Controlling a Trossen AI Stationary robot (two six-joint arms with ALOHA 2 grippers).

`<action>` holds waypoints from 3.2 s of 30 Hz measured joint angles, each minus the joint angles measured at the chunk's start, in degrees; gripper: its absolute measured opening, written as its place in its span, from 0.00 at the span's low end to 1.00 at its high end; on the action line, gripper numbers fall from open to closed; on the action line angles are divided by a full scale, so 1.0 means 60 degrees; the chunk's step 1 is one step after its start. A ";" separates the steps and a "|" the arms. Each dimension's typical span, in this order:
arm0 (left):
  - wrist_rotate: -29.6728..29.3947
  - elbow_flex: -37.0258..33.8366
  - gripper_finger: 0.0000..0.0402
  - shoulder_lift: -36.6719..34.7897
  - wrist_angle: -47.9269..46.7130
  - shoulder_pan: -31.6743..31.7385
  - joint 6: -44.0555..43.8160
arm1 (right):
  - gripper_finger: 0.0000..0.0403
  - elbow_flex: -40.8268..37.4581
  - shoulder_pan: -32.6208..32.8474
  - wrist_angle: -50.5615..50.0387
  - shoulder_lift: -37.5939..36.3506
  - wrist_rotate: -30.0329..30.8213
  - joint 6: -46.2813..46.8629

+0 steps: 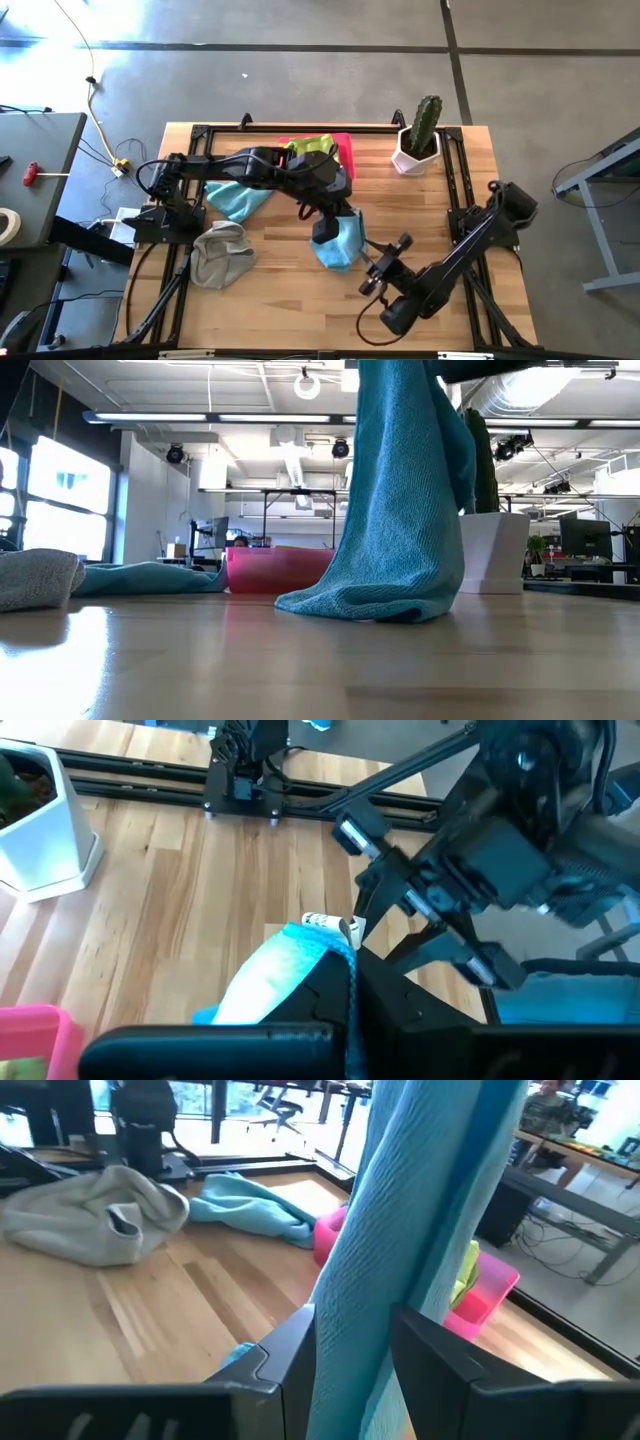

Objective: Fold microfiber towels
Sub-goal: Fold the bottom blue microfiber cloth

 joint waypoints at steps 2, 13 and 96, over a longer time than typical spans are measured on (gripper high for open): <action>0.0002 0.0000 0.00 0.0000 -0.0002 0.0000 0.0002 | 0.30 -0.0004 -0.0002 -0.0109 0.0138 -0.0006 0.0135; 0.0005 0.0000 0.00 0.0000 -0.0009 0.0098 0.0003 | 0.30 -0.0124 0.0647 -0.2798 0.0154 -0.0415 0.3475; 0.0013 -0.0004 0.00 0.0000 -0.0468 0.0535 0.0508 | 0.43 0.0499 -0.3001 -0.3993 0.0154 -0.5093 0.2428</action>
